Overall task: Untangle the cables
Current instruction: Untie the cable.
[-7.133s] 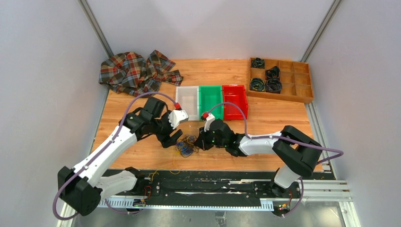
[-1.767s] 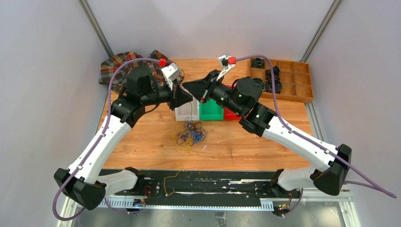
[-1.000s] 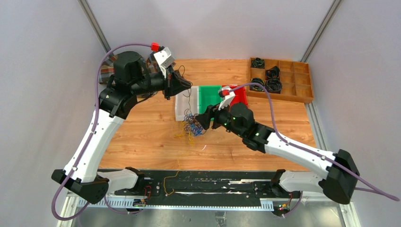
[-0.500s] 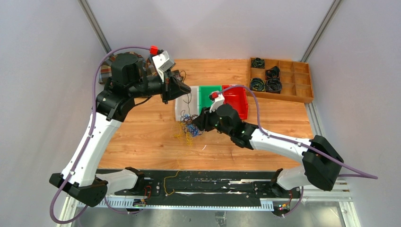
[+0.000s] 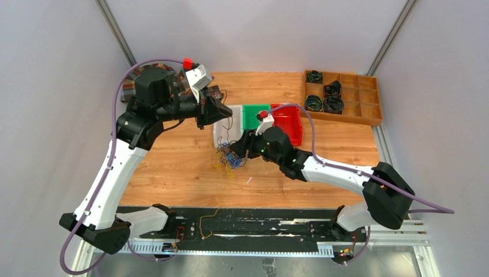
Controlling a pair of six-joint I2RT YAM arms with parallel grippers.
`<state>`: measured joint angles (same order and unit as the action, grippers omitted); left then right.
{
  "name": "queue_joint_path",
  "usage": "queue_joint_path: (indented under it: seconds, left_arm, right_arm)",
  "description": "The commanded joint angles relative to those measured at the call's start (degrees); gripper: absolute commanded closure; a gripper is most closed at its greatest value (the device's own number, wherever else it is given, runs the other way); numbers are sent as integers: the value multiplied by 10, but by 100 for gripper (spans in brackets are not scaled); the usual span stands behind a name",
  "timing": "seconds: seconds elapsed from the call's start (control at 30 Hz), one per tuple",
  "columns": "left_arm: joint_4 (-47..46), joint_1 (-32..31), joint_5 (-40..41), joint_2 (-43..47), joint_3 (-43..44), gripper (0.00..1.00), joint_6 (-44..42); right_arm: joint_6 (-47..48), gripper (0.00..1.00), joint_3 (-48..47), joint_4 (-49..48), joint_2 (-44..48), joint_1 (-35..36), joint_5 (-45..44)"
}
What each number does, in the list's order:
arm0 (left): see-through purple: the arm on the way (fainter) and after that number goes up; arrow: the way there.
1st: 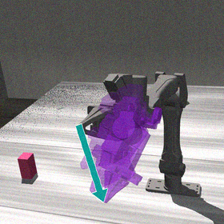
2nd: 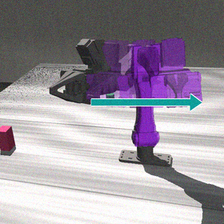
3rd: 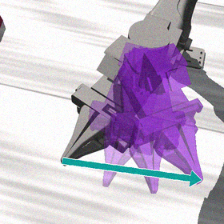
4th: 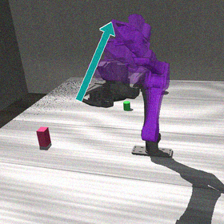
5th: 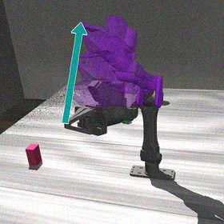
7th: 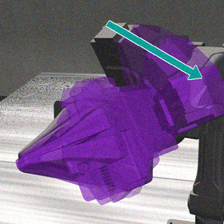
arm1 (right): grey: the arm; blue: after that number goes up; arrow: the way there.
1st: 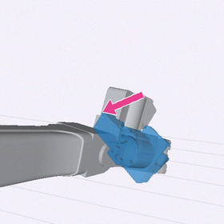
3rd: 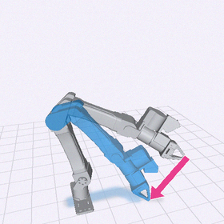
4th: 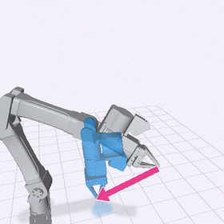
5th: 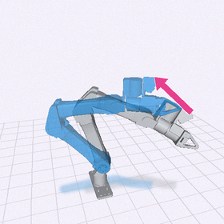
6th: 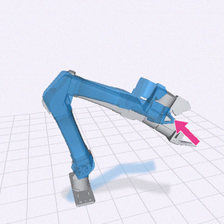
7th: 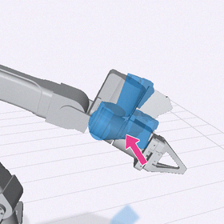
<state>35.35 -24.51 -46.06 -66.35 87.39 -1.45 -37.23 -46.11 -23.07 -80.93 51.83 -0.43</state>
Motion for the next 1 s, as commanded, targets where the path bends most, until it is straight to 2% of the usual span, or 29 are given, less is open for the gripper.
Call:
queue_joint_path:
  seconds: [0.0, 0.33, 0.43, 0.57, 0.63, 0.97]
  left_arm:
    - [2, 0, -13, 14, -2, 99, -10]
    - [2, -1, -14, 10, 5, 99, -5]
    - [2, -1, -13, 10, 6, 99, -7]
    - [3, -2, -14, 10, 7, 99, -7]
    - [6, -1, -14, 10, 11, 99, -8]
    - [44, -1, 15, 25, 62, 99, -55]
  right_arm:
    - [-31, 48, 23, -29, 23, -18, 8]
    - [-31, 58, 2, -29, -19, -21, 43]
    - [-31, 69, 0, -29, -25, -21, 47]
    - [-29, 92, 1, -21, -24, -22, 41]
    - [-27, 99, 4, -16, -21, -21, 34]
    - [-15, 99, 53, 3, 7, -28, 3]
